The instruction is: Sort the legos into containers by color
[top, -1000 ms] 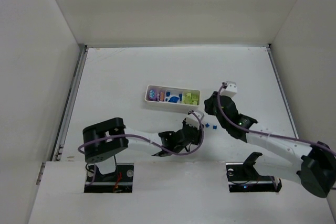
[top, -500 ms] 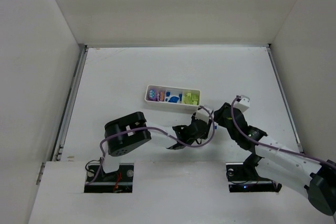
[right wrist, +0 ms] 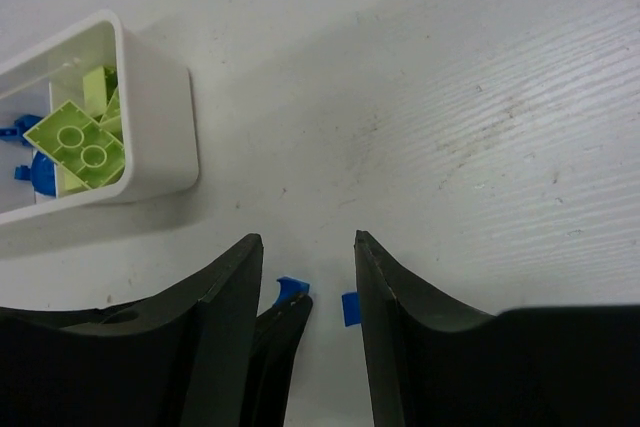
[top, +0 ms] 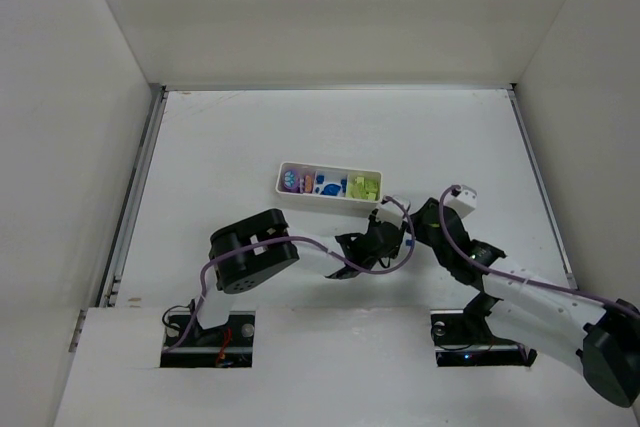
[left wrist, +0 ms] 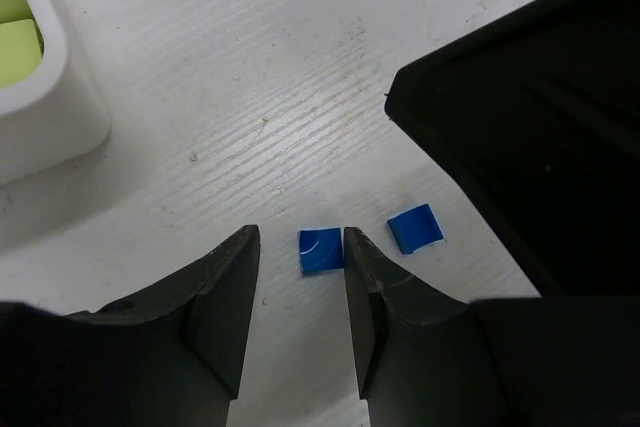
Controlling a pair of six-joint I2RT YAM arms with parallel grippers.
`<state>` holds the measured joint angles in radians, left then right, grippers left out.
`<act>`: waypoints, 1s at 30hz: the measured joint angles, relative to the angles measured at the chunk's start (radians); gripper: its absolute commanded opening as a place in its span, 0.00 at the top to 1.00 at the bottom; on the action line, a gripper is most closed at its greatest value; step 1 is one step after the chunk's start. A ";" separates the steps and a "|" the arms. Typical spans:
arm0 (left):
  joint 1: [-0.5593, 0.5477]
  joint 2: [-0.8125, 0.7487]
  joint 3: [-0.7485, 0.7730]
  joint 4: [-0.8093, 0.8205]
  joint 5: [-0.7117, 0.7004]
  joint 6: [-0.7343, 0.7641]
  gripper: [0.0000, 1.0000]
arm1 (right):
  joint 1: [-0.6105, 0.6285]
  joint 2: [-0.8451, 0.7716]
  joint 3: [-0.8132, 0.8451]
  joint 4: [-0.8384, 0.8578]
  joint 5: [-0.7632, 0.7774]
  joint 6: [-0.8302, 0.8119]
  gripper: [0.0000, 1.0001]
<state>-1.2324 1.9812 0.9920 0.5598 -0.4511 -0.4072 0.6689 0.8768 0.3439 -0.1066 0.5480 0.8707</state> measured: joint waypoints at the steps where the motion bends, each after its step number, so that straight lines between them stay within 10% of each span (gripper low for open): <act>1: 0.000 0.001 0.002 0.000 0.000 0.002 0.67 | 0.000 0.001 0.000 0.000 -0.002 0.002 0.52; 18: -0.003 -0.017 -0.018 -0.010 0.003 0.007 0.85 | 0.000 0.036 -0.001 -0.019 -0.006 0.031 0.64; 30: 0.049 -0.335 -0.201 -0.053 0.003 0.006 0.85 | 0.073 0.132 0.043 -0.143 -0.002 0.089 0.56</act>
<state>-1.1831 1.6459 0.7906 0.5072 -0.4480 -0.4007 0.7418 1.0084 0.3866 -0.2497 0.5465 0.9596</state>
